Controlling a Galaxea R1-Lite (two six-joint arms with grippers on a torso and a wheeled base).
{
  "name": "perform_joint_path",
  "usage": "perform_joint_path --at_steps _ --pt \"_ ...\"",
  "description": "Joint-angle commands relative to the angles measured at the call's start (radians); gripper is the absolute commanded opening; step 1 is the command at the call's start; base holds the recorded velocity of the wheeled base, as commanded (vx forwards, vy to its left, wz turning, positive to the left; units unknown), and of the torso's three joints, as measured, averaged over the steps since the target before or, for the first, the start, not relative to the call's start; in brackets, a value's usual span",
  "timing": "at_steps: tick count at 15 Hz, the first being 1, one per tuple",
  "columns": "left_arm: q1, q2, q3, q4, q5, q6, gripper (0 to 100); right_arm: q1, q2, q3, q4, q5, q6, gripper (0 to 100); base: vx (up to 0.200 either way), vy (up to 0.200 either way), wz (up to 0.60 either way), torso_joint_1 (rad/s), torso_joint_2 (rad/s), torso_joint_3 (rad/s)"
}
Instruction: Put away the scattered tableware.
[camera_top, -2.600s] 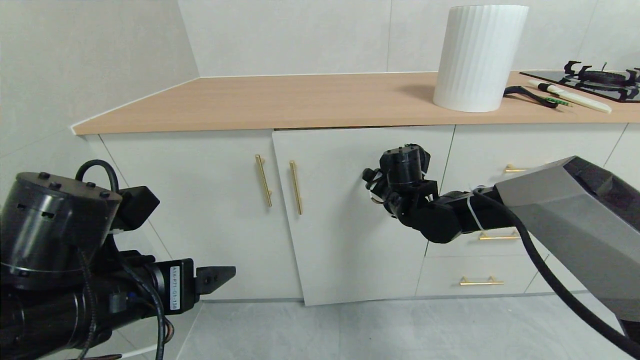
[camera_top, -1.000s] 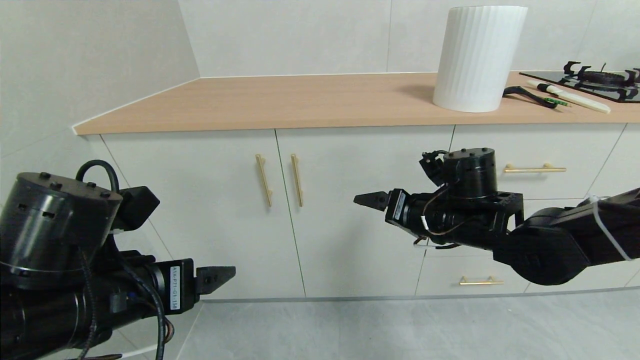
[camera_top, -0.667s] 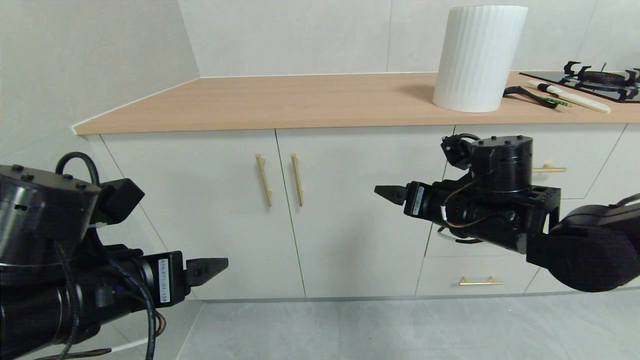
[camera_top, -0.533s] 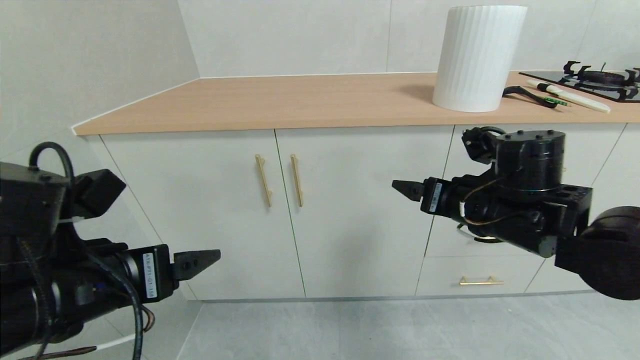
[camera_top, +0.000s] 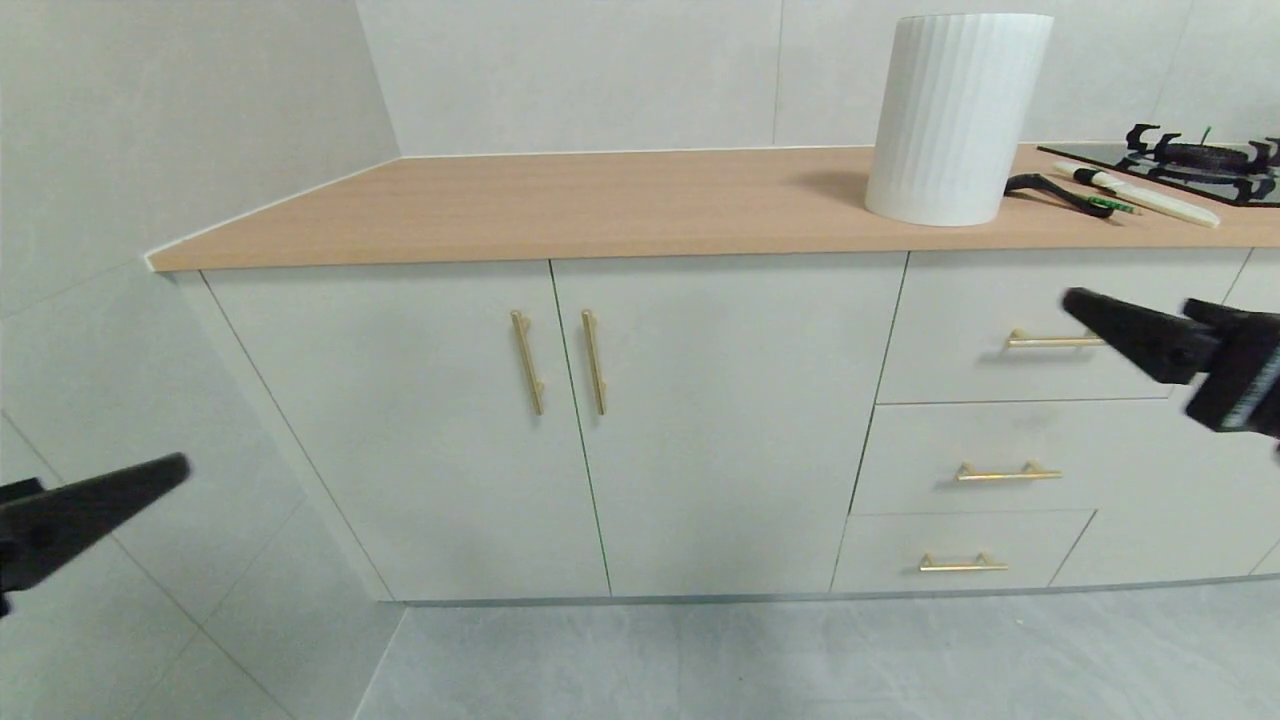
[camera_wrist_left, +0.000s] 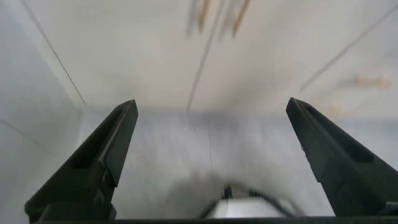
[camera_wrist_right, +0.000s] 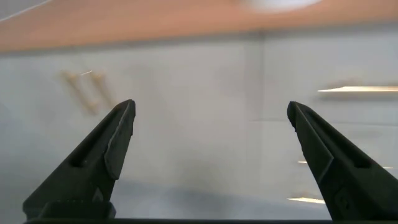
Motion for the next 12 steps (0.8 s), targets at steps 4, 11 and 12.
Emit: perform_joint_path --at_steps 4,11,12 --pt "0.161 -0.497 0.074 0.091 -0.008 0.155 100 -0.352 -0.76 0.236 0.328 -0.031 -0.167 100 0.0 0.0 0.0 0.0 0.0 0.0" --pt "0.346 -0.723 0.162 0.151 -0.008 0.227 100 -0.517 -1.11 0.262 0.66 0.052 -0.233 100 0.0 0.0 0.0 0.0 0.0 0.0" --pt "0.369 -0.744 0.169 0.157 -0.016 0.231 100 -0.517 -1.11 0.274 0.655 0.044 -0.222 100 0.0 0.0 0.0 0.0 0.0 0.0"
